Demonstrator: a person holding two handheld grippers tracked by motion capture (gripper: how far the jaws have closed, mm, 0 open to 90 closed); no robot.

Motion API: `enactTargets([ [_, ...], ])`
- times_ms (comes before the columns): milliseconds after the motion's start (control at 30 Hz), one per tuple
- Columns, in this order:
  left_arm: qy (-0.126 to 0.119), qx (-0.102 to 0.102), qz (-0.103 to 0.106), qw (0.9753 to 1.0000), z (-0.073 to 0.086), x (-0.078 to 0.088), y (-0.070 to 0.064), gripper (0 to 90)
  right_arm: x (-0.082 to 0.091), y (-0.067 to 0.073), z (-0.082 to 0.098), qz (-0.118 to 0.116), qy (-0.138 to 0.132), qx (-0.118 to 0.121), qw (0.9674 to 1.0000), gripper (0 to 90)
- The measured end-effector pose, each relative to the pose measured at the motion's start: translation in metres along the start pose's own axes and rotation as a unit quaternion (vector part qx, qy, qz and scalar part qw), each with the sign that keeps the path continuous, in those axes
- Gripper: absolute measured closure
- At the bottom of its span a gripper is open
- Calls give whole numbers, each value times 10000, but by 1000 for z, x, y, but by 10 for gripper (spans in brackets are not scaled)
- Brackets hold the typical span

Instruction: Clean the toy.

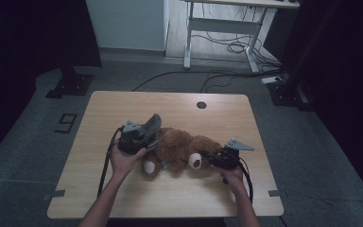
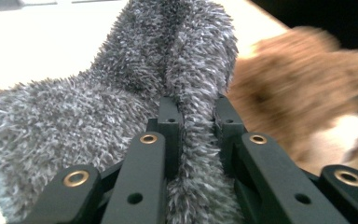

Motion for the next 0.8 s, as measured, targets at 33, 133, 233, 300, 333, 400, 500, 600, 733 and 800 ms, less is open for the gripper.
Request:
enactTargets([
  [33, 15, -109, 51, 9999, -4, -4, -10, 772, 0, 0, 0, 8, -5, -4, 10000, 428],
  [133, 73, -391, 287, 9988, -14, -20, -41, 772, 0, 1, 0, 10, 1, 4, 10000, 428],
  [233, 169, -517, 475, 9974, -19, -39, -66, 772, 0, 1, 0, 12, 3, 7, 10000, 427],
  [300, 298, -593, 527, 9964, -16, -52, -77, 771, 0, 0, 0, 6, -2, -1, 10000, 428],
  [333, 348, -632, 491, 9962, -12, -58, -80, 771, 0, 0, 0, 4, -3, -5, 10000, 427],
  [400, 377, -688, 390, 9962, -5, -64, -78, 771, 0, -1, 1, 12, 13, -29, 10000, 427],
  [500, 326, -567, 433, 9969, 2, -61, -66, 770, 0, -2, 1, -19, 4, -42, 10000, 427],
  [600, 303, -555, 383, 9973, 6, -53, -58, 772, 0, 0, 1, -25, -2, 14, 10000, 426],
  [733, 276, -633, 269, 9972, 9, -43, -49, 772, 0, 0, 1, -30, -7, 6, 10000, 425],
  [800, 259, -618, 235, 9975, 11, -37, -42, 771, 0, 0, 1, -32, -14, -10, 10000, 425],
])
Point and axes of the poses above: each handheld gripper's, and its own axes: x roughly backward along the jaws, z roughly out of its underside, y roughly to its left, the point moved 6 cm from there along -x, roughly forward along the jaws, and after that the axes turned 4 degrees about x, right-handed, at the moved point
